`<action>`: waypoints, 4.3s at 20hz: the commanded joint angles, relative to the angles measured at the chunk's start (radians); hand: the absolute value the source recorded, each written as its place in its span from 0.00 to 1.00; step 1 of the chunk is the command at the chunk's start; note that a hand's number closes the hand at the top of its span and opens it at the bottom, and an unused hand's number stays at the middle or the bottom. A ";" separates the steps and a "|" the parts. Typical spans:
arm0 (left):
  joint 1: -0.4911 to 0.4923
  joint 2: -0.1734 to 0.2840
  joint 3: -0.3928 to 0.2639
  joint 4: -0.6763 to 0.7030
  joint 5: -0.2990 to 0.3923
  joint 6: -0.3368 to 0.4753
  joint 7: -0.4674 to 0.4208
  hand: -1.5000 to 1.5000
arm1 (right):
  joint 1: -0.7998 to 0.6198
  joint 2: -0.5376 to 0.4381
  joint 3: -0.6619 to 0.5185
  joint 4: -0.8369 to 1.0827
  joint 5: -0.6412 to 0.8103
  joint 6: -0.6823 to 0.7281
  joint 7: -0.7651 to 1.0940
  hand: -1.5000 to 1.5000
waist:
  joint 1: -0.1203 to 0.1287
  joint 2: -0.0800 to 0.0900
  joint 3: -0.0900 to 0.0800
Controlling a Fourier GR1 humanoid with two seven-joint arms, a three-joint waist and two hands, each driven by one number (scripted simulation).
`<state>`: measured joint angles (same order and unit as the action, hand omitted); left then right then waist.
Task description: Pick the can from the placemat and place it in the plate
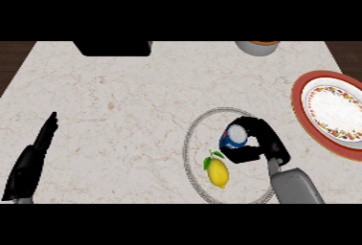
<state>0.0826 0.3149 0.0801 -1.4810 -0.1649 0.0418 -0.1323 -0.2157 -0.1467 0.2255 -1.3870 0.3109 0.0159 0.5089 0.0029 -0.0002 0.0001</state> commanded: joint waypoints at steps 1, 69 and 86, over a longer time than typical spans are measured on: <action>-0.020 0.013 0.019 -0.003 0.003 -0.005 0.012 0.50 | 0.018 -0.199 -0.094 0.087 -0.034 0.126 -0.184 1.00 | -0.001 0.003 0.001; -0.045 -0.037 0.005 0.041 -0.036 -0.024 -0.034 0.50 | -0.598 -0.602 -0.278 1.200 0.183 0.228 -1.280 0.00 | 0.034 0.013 0.002; -0.012 -0.041 0.019 0.009 -0.023 -0.041 -0.042 0.50 | -0.604 -0.811 -0.626 1.352 -0.155 0.475 -1.241 0.00 | 0.043 0.024 0.007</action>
<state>0.0488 0.2914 0.1065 -1.4796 -0.1837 -0.0072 -0.1481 -0.8311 -0.8942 -0.3355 -0.0694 0.2208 0.3769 -0.7403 0.0425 0.0207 0.0057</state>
